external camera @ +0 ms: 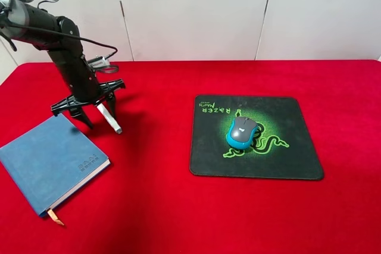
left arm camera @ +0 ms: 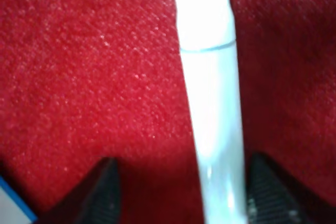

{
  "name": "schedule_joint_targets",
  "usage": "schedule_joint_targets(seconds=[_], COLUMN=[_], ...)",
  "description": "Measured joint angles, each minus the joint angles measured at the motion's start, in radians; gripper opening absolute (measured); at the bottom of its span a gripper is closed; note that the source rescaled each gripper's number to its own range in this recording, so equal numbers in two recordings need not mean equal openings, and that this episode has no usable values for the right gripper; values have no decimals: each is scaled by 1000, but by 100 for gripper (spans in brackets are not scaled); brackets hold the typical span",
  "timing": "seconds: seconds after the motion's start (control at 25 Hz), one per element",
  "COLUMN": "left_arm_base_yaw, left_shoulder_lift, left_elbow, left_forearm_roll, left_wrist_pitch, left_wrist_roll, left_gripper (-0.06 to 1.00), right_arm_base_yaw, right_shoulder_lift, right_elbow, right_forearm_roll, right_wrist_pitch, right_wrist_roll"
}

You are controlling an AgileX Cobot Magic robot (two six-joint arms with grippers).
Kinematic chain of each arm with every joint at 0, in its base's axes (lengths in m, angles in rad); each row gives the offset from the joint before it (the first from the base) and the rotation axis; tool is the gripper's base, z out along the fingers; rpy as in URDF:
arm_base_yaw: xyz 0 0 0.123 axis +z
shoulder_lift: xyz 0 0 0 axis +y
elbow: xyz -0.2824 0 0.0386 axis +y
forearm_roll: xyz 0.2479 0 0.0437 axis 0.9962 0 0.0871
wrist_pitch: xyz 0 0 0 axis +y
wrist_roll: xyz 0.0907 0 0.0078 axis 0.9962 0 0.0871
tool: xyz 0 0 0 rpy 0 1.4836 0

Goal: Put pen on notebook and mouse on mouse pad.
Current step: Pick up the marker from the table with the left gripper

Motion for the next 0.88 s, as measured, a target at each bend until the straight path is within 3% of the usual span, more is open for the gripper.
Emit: schedule_joint_targets(seconds=[0.32, 0.64, 0.88], left_arm_base_yaw=[0, 0, 0], left_shoulder_lift=[0, 0, -3], left_elbow=[0, -21, -127], left_forearm_roll=[-4, -4, -4], left_wrist_pitch=[3, 22, 159], left_wrist_roll=[-1, -1, 52], left_gripper=[1, 0, 0], right_arm_base_yaw=[0, 0, 0], right_shoulder_lift=[0, 0, 0], right_elbow=[0, 0, 0], right_forearm_roll=[0, 0, 0], right_wrist_pitch=[0, 0, 0], right_wrist_roll=[0, 0, 0])
